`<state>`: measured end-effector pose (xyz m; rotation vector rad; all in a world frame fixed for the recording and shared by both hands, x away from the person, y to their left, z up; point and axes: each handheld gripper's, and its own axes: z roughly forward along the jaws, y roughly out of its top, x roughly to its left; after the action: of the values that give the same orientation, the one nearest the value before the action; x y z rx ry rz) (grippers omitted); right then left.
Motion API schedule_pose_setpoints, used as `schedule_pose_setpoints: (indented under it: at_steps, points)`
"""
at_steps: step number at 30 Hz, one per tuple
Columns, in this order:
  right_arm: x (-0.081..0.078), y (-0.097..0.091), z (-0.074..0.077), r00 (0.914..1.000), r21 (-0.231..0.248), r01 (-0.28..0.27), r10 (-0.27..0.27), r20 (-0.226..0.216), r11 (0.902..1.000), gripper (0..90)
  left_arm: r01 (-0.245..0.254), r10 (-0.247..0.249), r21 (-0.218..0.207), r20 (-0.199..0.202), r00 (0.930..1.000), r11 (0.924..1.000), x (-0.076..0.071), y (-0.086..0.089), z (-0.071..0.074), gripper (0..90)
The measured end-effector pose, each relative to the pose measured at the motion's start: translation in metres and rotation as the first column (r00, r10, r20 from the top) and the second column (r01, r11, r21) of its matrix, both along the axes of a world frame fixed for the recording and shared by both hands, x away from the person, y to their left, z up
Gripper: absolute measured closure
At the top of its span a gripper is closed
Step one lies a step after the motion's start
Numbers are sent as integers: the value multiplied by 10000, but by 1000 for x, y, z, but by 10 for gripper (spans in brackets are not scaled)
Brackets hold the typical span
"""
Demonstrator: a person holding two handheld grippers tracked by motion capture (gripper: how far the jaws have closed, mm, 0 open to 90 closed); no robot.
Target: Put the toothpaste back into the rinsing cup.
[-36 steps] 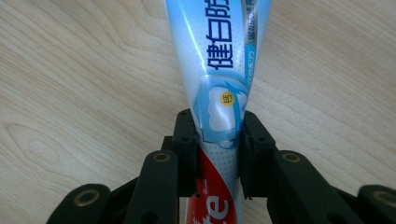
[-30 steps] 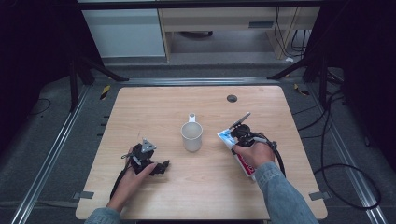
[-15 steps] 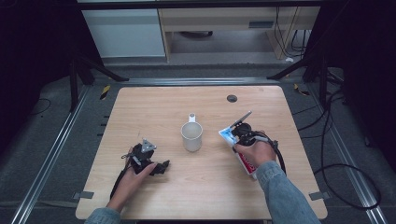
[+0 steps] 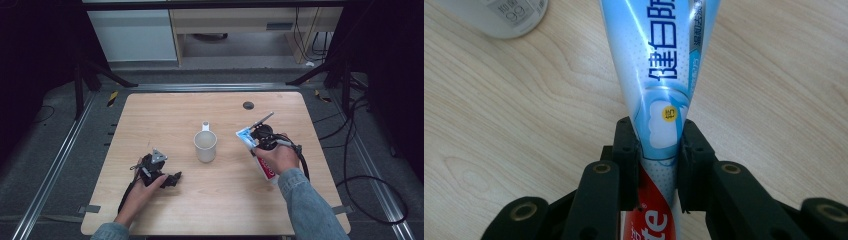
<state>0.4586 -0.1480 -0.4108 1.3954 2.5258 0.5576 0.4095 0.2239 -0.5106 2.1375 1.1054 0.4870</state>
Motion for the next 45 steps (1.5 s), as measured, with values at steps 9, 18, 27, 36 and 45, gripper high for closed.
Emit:
schedule_pose_setpoints:
  at_steps: [9,18,27,36,45]
  points:
    - [3,-1,12,9965,639,-42,-12,835,9979,740,-3,3,-6,1,10000,10000,0,0,0,0]
    - [7,-3,17,9850,1236,-143,-73,1721,9922,740,-3,3,-1,-1,10000,10000,0,0,0,0]
    - [10,-3,18,9651,1715,-203,-255,2606,9850,740,-1,1,2,1,10000,10000,0,0,0,0]
    - [13,-1,20,9388,2273,-358,-452,3414,9732,739,0,0,3,3,10000,10000,0,0,0,0]
    - [17,3,17,9173,2713,-556,-581,3939,9609,738,1,-1,5,0,10000,10000,0,0,0,0]
